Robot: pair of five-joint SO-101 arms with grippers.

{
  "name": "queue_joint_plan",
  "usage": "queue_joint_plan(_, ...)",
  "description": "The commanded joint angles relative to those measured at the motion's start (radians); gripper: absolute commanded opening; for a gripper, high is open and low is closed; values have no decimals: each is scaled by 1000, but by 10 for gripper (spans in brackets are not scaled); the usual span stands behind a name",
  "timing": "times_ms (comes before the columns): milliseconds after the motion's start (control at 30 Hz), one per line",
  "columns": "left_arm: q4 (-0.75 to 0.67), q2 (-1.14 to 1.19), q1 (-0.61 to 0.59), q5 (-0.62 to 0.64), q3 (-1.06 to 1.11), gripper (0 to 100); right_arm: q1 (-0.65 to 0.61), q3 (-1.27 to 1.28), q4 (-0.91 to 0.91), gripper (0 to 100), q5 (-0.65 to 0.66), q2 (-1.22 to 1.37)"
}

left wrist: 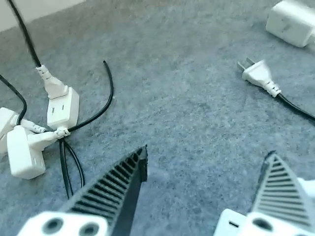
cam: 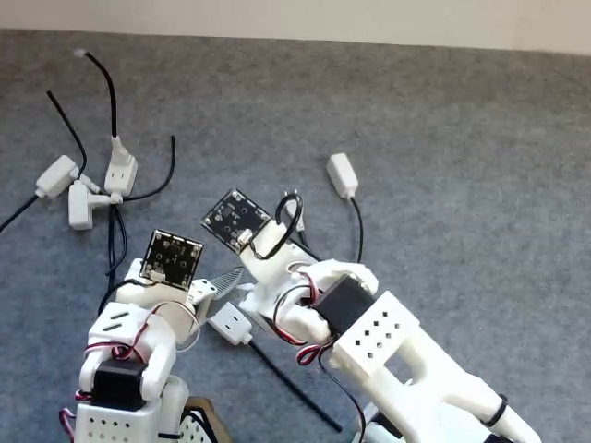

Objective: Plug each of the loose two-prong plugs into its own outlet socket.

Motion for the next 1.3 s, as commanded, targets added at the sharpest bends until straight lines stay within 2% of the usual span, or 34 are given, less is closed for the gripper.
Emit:
queue_joint_plan(0, -12, -2, 21, 3, 1, 355, 18, -84, 5, 6, 11, -8)
queue_joint_plan(367, -6, -2, 73, -18, -1, 354, 19, -65, 8, 6, 18, -8)
queue_joint_plan(567, 5, 33, -70, 0, -157, 354, 15, -65, 58, 6, 147, -1)
queue_joint_plan(667, 38, 202, -111, 43, -312, 354, 15, -71, 68, 6, 199, 1)
queue_joint_plan(833, 97, 740, -193, 55, -734, 354, 10, -74, 64, 6, 296, 2)
queue_joint_plan(1000, 330, 1345, -317, 51, -1326, 354, -48, -74, 67, 6, 423, 4)
queue_joint_plan(1133, 528, 1773, -423, 51, -1814, 354, -73, -76, 61, 6, 434, 36)
queue_joint_plan(1267, 654, 2111, -521, 49, -2275, 354, -61, -105, 13, 6, 445, 163)
